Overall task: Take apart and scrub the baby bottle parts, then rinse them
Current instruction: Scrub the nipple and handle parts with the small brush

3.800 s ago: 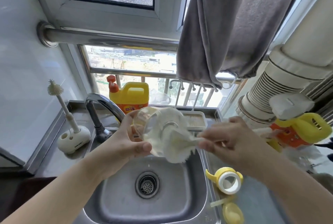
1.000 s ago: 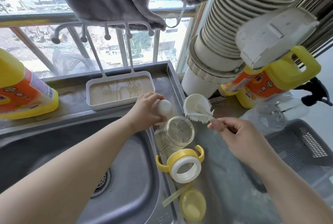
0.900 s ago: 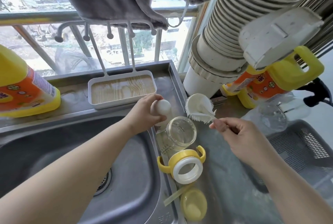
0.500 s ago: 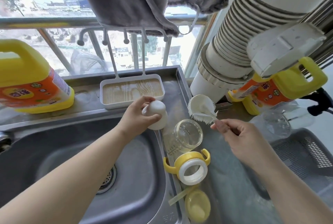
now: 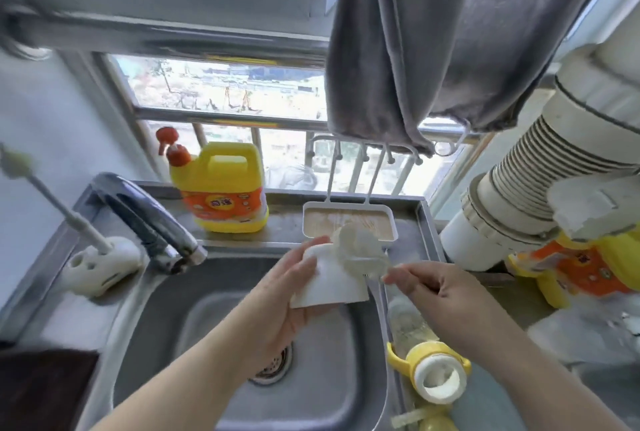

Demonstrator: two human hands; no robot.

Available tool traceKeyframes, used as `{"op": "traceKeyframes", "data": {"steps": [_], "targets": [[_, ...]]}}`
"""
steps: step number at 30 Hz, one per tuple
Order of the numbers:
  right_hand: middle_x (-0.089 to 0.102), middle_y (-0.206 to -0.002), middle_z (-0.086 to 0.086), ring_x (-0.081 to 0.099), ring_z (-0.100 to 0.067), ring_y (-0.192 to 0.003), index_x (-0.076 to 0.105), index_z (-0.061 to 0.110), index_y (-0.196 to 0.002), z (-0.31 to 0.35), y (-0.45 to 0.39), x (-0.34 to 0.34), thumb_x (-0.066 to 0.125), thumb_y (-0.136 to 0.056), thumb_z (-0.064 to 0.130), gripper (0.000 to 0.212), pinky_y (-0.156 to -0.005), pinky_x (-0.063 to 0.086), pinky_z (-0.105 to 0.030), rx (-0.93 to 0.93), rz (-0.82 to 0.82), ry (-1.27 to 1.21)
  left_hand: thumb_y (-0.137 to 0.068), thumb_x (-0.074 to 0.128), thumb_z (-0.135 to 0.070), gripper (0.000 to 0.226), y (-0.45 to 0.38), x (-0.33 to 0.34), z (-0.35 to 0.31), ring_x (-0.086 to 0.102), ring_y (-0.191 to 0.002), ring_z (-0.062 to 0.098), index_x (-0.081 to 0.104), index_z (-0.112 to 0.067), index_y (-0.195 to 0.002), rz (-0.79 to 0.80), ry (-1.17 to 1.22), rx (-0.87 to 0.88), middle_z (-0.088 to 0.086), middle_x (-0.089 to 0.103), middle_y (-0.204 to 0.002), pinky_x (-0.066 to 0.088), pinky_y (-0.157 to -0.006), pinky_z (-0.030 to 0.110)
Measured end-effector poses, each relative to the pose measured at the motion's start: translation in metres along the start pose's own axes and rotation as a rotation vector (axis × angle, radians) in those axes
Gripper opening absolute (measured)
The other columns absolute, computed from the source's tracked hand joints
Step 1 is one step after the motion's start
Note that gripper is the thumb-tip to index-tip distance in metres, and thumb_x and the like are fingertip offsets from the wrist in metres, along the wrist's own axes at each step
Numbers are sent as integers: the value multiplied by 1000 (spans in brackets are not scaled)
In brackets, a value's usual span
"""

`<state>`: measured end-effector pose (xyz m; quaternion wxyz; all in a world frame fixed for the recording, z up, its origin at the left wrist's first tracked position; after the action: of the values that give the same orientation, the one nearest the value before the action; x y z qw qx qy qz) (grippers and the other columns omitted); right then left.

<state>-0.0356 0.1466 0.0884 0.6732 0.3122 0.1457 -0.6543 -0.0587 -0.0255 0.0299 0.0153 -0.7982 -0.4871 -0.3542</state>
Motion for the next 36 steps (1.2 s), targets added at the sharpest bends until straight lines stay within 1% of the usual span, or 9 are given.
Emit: {"op": "traceKeyframes", "data": {"steps": [4, 12, 15, 18, 23, 26, 28, 32, 36], "targets": [[43, -37, 19, 43, 4, -38, 69, 35, -87, 30, 7, 18, 49, -90, 45, 22, -50, 27, -16, -34, 25, 21, -73, 77, -8, 65, 37, -19, -25, 60, -113, 29, 53, -31, -129, 40, -258, 76, 11, 61, -124, 49, -95, 35], [36, -46, 9, 37, -3, -43, 70, 37, -81, 69, 33, 48, 53, -85, 51, 22, -49, 27, -15, -143, 251, 144, -45, 85, -22, 77, 88, -46, -58, 66, -91, 22, 58, -33, -116, -139, -457, 189, 9, 63, -113, 55, -75, 33], [63, -60, 13, 56, 1, -60, 70, 40, -81, 86, 28, 46, 55, -87, 46, 17, -57, 39, -15, -215, 140, 151, -42, 85, -25, 80, 97, -44, -63, 67, -90, 13, 56, -34, -116, -150, -589, 204, 1, 65, -109, 53, -70, 24], [66, -70, -1, 56, -11, -63, 70, 40, -83, 99, 33, 59, 53, -84, 54, 21, -62, 42, -24, -286, 219, 181, -42, 84, -27, 77, 103, -47, -73, 66, -93, 9, 59, -34, -114, -183, -641, 262, -7, 68, -105, 52, -73, 22], [64, -63, 9, 56, -2, -57, 66, 53, -75, 101, 26, 41, 50, -74, 62, 19, -58, 40, -19, -287, 116, 164, -41, 87, -25, 75, 110, -49, -77, 67, -93, 15, 63, -38, -111, -164, -570, 280, -2, 69, -105, 53, -72, 26], [59, -59, -2, 48, -4, -56, 70, 42, -85, 114, 35, 59, 47, -72, 64, 34, -57, 35, -17, -353, 227, 110, -44, 85, -24, 71, 108, -44, -82, 67, -95, 15, 64, -39, -109, -140, -570, 320, -2, 68, -108, 53, -74, 26], [51, -46, 13, 43, 2, -45, 70, 35, -79, 113, 39, 60, 52, -78, 54, 27, -50, 32, -9, -307, 297, 149, -42, 85, -23, 73, 109, -49, -83, 67, -96, 18, 64, -38, -110, -151, -541, 320, -2, 68, -108, 55, -76, 29], [60, -56, 13, 52, -2, -54, 66, 52, -75, 111, 27, 43, 47, -77, 64, 23, -53, 36, -12, -355, 150, 155, -42, 85, -18, 73, 105, -46, -79, 68, -92, 22, 66, -31, -111, -93, -398, 305, 6, 70, -106, 55, -71, 29], [47, -50, 13, 42, -1, -48, 70, 44, -75, 122, 39, 55, 48, -78, 65, 31, -52, 33, -12, -385, 263, 52, -41, 87, -17, 68, 101, -38, -76, 67, -88, 18, 70, -31, -106, -11, -293, 285, 5, 71, -100, 55, -70, 25]]}}
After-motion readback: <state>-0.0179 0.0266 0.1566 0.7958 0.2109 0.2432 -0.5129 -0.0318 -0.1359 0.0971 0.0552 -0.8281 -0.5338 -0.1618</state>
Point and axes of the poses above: each hand's wrist, its own y-axis away from the middle knuckle, its own x-axis out of the palm, z = x × y, the point moved 8 cm from there along -y, towards the middle knuckle
